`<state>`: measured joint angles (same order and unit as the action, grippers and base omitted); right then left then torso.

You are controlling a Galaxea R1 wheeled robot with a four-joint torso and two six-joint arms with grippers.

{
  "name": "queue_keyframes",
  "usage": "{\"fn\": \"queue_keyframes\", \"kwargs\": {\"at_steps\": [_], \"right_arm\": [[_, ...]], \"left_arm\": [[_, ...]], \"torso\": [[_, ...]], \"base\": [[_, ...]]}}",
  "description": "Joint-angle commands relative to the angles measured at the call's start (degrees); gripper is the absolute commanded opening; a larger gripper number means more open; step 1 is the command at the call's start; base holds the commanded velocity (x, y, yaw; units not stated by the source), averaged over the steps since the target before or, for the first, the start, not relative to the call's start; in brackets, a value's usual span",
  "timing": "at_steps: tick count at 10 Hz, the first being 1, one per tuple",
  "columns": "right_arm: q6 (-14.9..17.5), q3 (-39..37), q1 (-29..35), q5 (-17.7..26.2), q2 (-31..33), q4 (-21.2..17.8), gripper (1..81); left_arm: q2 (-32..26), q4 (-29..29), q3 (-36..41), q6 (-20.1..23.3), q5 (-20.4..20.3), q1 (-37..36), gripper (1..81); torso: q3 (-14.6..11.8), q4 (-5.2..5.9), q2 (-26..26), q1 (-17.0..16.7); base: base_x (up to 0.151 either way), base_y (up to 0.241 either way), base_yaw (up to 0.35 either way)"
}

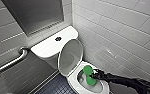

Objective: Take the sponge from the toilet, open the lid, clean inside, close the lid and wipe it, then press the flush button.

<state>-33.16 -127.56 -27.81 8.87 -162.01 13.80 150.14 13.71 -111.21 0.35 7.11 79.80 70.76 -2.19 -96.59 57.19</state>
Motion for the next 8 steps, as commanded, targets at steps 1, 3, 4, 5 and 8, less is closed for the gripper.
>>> {"fn": "queue_keyframes", "kwargs": {"at_steps": [1,3,4,5,8], "right_arm": [[-2.61,12.24,0.16,-1.48,12.1,0.0,1.0],[-2.79,16.38,-1.95,-3.95,16.25,-0.97,1.0],[-2.79,18.57,-2.3,-4.57,18.26,-1.67,1.0],[-2.7,20.51,-3.1,-5.53,20.29,-2.29,1.0],[-2.7,27.1,-5.64,-9.92,27.5,-5.36,1.0]], "left_arm": [[-0.19,-0.09,1.53,0.44,4.67,0.76,81.1],[0.08,0.0,1.61,0.44,4.67,0.76,81.1],[0.25,0.0,1.61,0.44,4.67,0.75,81.1],[0.52,0.0,1.61,0.44,4.76,0.67,81.1],[1.22,0.26,1.61,0.53,4.76,0.67,81.1]], "torso": [[0.0,0.0,0.0,0.0],[0.0,0.0,0.0,0.0],[0.0,0.0,0.0,0.0],[0.0,0.0,0.0,0.0],[0.0,0.0,0.0,0.0]], "base": [[0.0,0.0,0.0],[0.0,0.0,0.0],[0.0,0.0,0.0],[0.0,0.0,0.0],[0.0,0.0,0.0]]}}
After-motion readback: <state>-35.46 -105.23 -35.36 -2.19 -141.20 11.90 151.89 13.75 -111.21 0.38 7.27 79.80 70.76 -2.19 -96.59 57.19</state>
